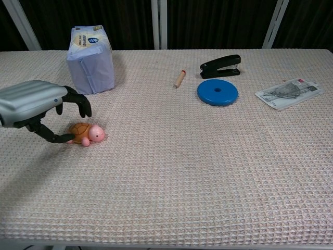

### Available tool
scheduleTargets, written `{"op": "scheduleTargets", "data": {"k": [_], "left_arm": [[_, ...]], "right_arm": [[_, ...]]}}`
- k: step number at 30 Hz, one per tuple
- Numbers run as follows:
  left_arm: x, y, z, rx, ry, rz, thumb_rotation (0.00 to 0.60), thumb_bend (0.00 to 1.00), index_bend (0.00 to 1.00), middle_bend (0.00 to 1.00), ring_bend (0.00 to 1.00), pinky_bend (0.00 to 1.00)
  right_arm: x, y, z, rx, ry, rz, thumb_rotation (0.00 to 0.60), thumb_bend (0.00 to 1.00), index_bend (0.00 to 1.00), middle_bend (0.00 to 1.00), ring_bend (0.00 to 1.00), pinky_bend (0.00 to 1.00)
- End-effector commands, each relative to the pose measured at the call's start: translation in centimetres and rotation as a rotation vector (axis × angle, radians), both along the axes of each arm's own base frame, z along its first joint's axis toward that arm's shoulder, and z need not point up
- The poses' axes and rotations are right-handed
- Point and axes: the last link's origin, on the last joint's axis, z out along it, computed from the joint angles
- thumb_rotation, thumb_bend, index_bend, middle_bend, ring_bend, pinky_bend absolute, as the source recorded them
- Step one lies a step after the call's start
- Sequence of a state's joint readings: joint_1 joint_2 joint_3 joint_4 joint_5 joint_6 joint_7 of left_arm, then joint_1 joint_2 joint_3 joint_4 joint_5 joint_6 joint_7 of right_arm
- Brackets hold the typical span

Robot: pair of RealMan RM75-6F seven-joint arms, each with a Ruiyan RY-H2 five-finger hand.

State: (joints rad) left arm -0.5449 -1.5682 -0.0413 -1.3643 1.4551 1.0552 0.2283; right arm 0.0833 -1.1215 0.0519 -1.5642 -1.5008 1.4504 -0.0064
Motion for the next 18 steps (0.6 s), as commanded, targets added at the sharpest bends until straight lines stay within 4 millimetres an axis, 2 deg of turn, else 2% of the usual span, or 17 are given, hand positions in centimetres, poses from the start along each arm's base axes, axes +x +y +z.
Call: {"op": "scheduleTargets", "data": {"k": [1, 4, 10, 18], "left_arm": [[0.0, 0.2, -0.5, -0.015, 0.002, 0.001, 0.600, 0.27, 0.37, 0.35, 0.24, 0.44], [-0.1, 0.4, -1.1, -0.021, -0.003, 0.004, 0.600, 0.28, 0.41, 0.39, 0.28, 0.47], [-0.4, 0.9, -1.5, -0.002, -0.013, -0.023, 0.600, 0.34, 0.60, 0.57, 0.45, 0.62], [-1.1, 1.5, -1.6, 0.000, -0.011, -0.003, 0.600, 0.39, 0.76, 0.73, 0.61, 0.76]], "right_arm": [[-0.1, 0.1, 0.1, 0.000, 0.005, -0.007, 0.600, 0.15, 0.00, 0.00, 0.00, 0.00], [-0.2, 0.0, 0.3, -0.007, 0.010, -0.014, 0.600, 0.15, 0.00, 0.00, 0.00, 0.00], [-0.4, -0.3, 0.0, 0.004, 0.009, -0.029, 0.600, 0.15, 0.00, 0.00, 0.00, 0.00], [-0.1, -0.6, -0.3, -0.002, 0.001, -0.006, 0.600, 0.15, 0.00, 0.00, 0.00, 0.00]]}}
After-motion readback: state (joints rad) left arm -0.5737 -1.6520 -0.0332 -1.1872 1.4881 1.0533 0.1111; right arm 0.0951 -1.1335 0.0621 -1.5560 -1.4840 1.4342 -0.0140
